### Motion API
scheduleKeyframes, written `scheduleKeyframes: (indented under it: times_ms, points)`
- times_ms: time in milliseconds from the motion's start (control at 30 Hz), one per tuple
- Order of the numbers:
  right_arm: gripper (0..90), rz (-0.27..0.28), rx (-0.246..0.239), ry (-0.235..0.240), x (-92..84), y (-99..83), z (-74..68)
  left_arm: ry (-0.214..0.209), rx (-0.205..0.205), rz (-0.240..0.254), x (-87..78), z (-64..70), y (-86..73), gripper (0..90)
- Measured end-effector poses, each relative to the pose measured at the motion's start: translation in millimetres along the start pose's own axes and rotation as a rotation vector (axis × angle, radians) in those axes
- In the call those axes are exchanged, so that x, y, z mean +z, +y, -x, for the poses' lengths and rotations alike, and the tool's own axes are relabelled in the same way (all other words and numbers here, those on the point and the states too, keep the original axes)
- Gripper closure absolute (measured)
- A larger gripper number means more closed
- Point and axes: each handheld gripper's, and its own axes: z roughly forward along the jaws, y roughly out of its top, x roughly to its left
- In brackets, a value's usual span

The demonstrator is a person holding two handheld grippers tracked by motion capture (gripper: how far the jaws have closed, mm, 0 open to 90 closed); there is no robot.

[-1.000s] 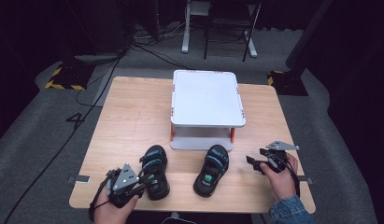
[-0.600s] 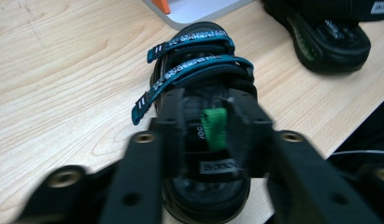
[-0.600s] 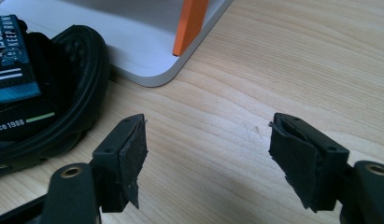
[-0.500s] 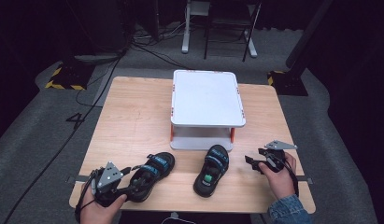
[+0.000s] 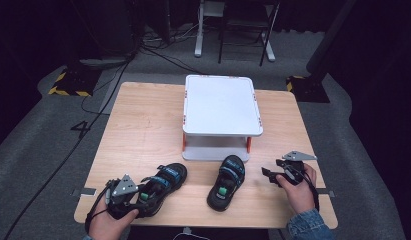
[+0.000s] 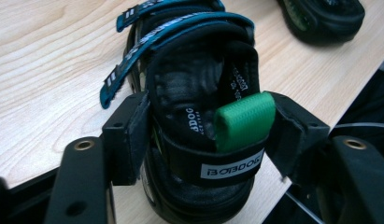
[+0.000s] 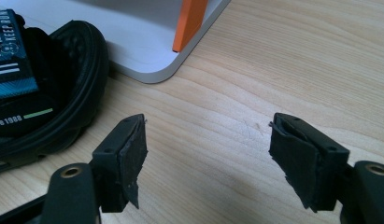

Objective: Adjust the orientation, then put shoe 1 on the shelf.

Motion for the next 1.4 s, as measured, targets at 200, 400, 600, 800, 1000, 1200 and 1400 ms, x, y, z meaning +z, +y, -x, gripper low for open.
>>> scheduleKeyframes:
  times_ms: [200,400,600,800,1000,1200,1400]
  points:
    - [28.3,0.002,0.008,-0.005,-2.6,-3.5,2.1,0.010,-0.027,-0.003,1.1,2.3,4.3,74.2]
    - [28.3,0.000,0.030,-0.019,-8.1,-11.0,7.4,0.026,-0.043,0.098,3.7,10.3,19.2,78.1]
    - [28.4,0.006,0.047,-0.033,-14.7,-16.3,9.6,0.014,-0.065,0.194,18.3,19.7,43.5,77.9]
    - [28.3,0.011,0.055,-0.045,-20.7,-20.6,11.0,-0.009,-0.094,0.241,40.6,24.6,62.5,77.7]
    - [28.4,0.011,0.062,-0.053,-27.9,-26.9,13.5,-0.015,-0.139,0.286,62.7,23.2,81.7,77.6]
    - [28.3,0.017,0.073,-0.063,-33.1,-30.0,15.1,0.006,-0.150,0.333,85.4,25.1,101.6,77.5]
    - [28.3,0.015,0.077,-0.065,-34.2,-32.2,16.0,0.019,-0.164,0.359,112.2,30.2,117.0,77.4]
